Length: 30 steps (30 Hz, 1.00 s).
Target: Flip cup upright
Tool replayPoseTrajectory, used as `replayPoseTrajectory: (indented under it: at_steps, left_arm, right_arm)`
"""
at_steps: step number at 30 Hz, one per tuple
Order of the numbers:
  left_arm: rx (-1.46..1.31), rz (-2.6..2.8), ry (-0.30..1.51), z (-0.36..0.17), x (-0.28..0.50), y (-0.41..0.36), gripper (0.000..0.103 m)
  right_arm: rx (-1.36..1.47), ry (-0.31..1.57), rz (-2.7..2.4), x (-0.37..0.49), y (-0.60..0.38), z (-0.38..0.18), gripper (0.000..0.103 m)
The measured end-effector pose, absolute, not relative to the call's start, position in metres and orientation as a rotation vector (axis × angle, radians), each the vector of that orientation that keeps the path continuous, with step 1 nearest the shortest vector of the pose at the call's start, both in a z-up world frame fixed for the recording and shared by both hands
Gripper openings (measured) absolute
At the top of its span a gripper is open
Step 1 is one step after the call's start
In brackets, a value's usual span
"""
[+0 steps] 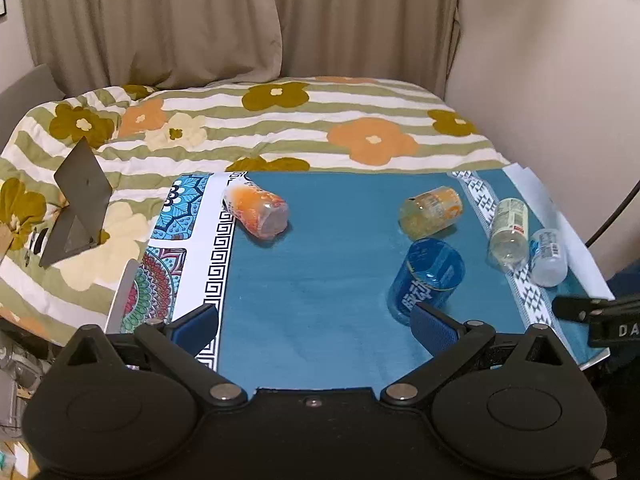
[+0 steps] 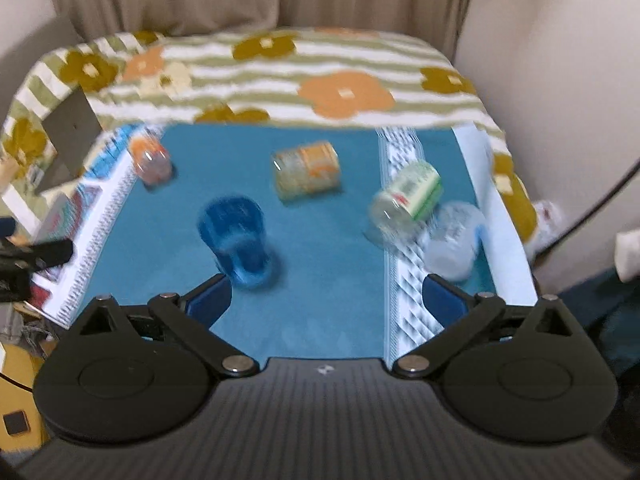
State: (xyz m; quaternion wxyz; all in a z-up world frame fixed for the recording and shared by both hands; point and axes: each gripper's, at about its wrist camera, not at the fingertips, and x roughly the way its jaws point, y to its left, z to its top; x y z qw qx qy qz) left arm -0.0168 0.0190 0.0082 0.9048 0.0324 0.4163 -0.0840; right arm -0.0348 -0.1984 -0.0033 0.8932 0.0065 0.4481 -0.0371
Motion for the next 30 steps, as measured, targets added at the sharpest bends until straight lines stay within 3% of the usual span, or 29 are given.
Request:
replayPoseTrajectory:
  at_steps: [30]
  left_arm:
    - [0.116,-0.197,0.786,0.014,-0.046,-0.004,0.103]
  right_arm:
    - [0.062,0.940,-0.101,-0.056,-0.219,-0.007,0.103]
